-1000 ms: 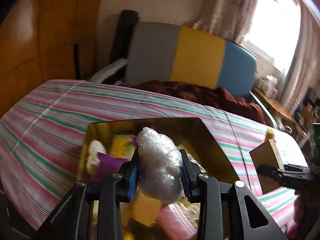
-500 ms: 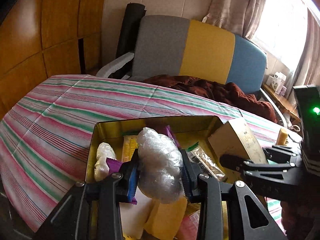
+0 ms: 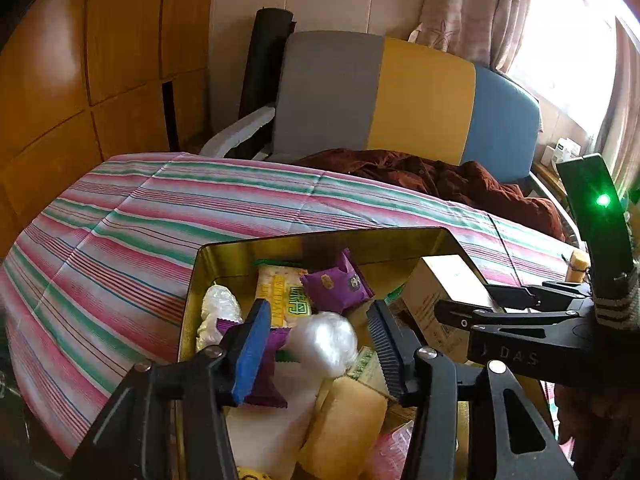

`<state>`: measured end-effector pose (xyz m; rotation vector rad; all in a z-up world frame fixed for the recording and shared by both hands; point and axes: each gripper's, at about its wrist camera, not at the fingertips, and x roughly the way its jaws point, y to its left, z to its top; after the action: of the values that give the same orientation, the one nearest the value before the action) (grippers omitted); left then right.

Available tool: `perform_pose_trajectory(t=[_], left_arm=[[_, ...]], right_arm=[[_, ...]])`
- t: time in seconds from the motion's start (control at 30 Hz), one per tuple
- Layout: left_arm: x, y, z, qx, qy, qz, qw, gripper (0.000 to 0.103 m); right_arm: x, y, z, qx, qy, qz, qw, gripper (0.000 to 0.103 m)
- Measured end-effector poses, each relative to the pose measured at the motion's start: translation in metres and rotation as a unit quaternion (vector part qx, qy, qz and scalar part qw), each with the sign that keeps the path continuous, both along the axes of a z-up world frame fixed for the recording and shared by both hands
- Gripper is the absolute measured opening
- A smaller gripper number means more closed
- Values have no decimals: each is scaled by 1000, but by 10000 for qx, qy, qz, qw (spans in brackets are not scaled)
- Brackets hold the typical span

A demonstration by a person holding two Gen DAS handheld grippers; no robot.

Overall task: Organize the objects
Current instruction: 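Carry the bundle and box over the tray and open both grippers, then withdraw both tools from the tray toward the sponge and sock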

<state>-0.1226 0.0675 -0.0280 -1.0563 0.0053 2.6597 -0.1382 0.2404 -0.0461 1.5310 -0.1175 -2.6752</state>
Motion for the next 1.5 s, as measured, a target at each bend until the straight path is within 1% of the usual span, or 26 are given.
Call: perform_pose_trajectory(t=[0.13,0.3,0.4,0.57,0.7,0.77,0.8,0.83,0.9,0.93,0.97,1.0,1.03,1.23,1.37,1.5], left_arm=[[8,-2,9,-19,182,41,9998,60],[19,-3,20,2,352,-15,9994,64],[27,-5,26,52,413,-44,9991,67],[40,-5,30,27,462,-136,9988,68],[53,-4,33,16,497,-246,9985,71],[60,-1,35,15,523,-313,9981,72],[62,0,36,5,532,-359,9979,73],[64,2,36,-6,542,-402,9977,74],[70,8,37,-18,549,-507,9972,75],[73,11,38,-25,549,-564,9969,76],[76,14,38,-36,550,-624,9965,76],[78,17,38,-46,552,-671,9962,77],[81,20,39,-61,557,-731,9957,80],[97,42,41,-221,598,-1076,9921,85],[105,59,39,-354,578,-1297,9892,86],[112,71,39,-461,591,-1486,9861,86]], right_arm=[[13,3,8,41,178,-150,9997,56],[34,5,21,63,446,-282,9986,57],[47,4,25,75,521,-327,9981,57],[67,3,28,100,612,-398,9973,57],[85,4,33,280,736,-434,9959,58],[93,7,34,366,779,-459,9952,63],[97,9,35,389,814,-479,9948,68],[101,11,36,397,836,-494,9945,71],[109,18,38,408,875,-563,9937,72],[112,22,39,421,886,-617,9933,74],[114,26,39,442,885,-655,9929,77],[116,30,40,462,890,-694,9925,83],[119,34,41,479,901,-737,9921,85],[130,68,44,651,925,-1022,9883,85],[137,94,45,819,917,-1198,9852,85],[142,133,47,1003,893,-1487,9797,85]])
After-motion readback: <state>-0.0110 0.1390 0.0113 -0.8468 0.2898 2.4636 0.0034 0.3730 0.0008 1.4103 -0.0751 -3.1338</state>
